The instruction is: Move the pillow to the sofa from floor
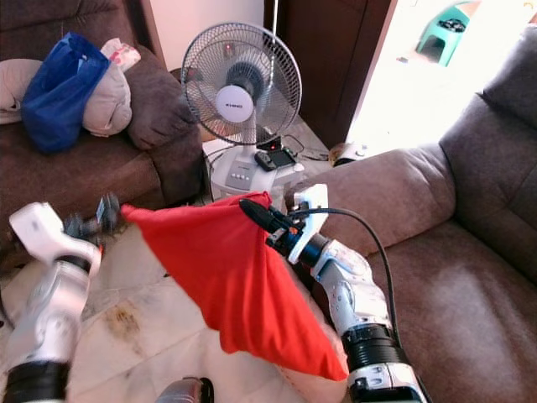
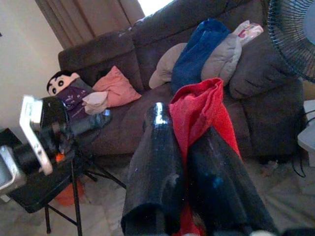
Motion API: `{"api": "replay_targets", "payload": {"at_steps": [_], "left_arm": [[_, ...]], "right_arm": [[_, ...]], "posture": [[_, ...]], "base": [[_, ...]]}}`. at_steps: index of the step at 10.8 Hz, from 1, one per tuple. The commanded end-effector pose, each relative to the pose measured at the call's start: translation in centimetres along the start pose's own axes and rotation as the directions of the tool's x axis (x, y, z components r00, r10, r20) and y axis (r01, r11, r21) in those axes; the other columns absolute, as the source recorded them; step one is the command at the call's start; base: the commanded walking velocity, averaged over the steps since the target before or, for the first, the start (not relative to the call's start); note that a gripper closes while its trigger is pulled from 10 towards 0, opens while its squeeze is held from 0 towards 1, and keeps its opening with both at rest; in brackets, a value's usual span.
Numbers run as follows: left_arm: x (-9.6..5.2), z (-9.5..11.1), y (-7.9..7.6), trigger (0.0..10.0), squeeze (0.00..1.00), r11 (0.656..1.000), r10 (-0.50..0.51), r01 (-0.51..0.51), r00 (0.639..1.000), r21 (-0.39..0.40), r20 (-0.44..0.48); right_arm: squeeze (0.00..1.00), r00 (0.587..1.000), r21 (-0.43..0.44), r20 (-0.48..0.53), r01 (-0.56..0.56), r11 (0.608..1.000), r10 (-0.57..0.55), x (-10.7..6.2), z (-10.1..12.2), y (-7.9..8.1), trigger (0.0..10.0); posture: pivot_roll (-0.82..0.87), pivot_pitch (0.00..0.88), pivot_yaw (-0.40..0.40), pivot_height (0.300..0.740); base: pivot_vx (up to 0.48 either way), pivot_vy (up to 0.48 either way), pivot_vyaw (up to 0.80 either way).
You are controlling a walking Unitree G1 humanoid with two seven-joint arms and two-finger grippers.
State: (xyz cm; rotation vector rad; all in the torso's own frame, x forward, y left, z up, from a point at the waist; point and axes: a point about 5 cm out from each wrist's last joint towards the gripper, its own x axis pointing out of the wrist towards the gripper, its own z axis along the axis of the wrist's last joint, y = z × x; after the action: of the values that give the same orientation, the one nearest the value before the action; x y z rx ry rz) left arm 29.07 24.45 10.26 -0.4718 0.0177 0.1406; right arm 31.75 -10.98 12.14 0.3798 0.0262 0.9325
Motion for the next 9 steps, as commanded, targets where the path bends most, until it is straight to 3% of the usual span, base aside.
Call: {"api": "replay_targets", "payload": {"at_steps": [1, 3, 6, 8, 9], "left_arm": [[-0.1, -0.5, 1.0, 10.0, 0.00, 1.000, 0.012, -0.012, 0.999, 0.010, -0.035], [0.0, -0.9, 2.7, 10.0, 0.00, 1.000, 0.028, -0.027, 0.997, 0.016, -0.072], [0.4, -0.2, 3.5, 10.0, 0.00, 0.999, 0.041, -0.040, 0.998, 0.027, -0.044], [0.6, 1.0, 4.2, 10.0, 0.00, 0.997, 0.078, -0.078, 0.997, 0.007, 0.020], [0.8, 1.0, 4.5, 10.0, 0.00, 0.995, 0.085, -0.084, 0.996, -0.056, 0.023]], "right_arm": [[0.00, 0.995, -0.068, 0.089, -0.040, 0.997, 0.046, 0.8, 2.7, 0.3, 10.0], [0.00, 0.994, -0.074, 0.092, -0.051, 0.996, 0.058, 0.5, 3.2, 0.2, 10.0], [0.00, 0.996, -0.091, 0.085, -0.032, 0.995, 0.040, -0.2, 3.7, -0.4, 10.0], [0.00, 0.989, -0.108, 0.105, 0.116, 0.987, -0.104, -1.4, 4.7, -2.3, 10.0], [0.00, 0.985, -0.109, 0.113, 0.141, 0.984, -0.129, -2.3, 5.1, -2.9, 10.0]], "posture": [[0.14, 0.007, -0.041, 0.740], [0.13, 0.015, -0.048, 0.740], [0.12, 0.020, -0.055, 0.740], [0.12, 0.026, -0.062, 0.740], [0.12, 0.026, -0.062, 0.740]], "base": [[0.000, 0.000, 0.00], [0.000, 0.000, 0.00], [0.000, 0.000, 0.00], [0.000, 0.000, 0.00], [0.000, 0.000, 0.00]]}}
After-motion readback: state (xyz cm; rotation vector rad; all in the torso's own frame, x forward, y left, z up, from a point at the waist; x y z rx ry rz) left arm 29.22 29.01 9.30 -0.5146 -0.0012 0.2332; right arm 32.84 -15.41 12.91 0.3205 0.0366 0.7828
